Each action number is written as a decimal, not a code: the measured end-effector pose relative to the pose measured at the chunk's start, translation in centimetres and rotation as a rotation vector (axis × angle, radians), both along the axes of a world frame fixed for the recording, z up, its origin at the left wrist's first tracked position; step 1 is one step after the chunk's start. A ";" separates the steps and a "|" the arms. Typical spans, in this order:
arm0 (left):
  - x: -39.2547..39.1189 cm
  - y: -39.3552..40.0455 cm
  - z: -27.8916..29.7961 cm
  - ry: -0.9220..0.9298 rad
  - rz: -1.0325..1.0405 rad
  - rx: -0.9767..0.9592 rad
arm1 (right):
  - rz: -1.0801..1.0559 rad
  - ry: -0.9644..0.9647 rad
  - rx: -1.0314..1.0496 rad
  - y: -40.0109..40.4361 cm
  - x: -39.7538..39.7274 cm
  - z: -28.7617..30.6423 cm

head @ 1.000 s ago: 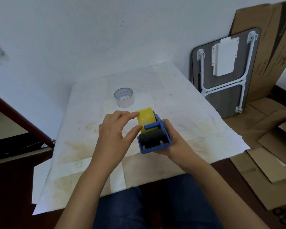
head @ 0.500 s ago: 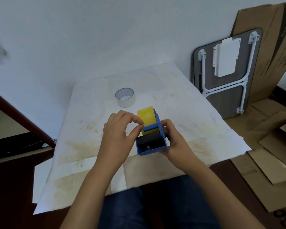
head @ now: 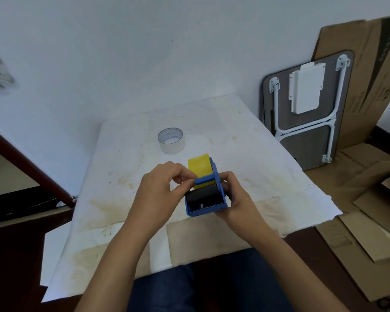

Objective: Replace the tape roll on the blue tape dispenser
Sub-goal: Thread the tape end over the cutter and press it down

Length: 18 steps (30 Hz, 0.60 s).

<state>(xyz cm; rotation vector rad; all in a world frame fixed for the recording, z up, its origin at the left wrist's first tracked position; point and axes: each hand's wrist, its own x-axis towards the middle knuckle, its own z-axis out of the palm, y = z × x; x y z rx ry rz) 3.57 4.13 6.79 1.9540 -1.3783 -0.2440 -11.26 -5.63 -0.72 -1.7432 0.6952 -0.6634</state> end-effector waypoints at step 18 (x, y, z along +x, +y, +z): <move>1.6 1.4 1.1 -0.121 -0.156 0.077 | -0.030 0.016 0.018 0.4 0.5 -0.6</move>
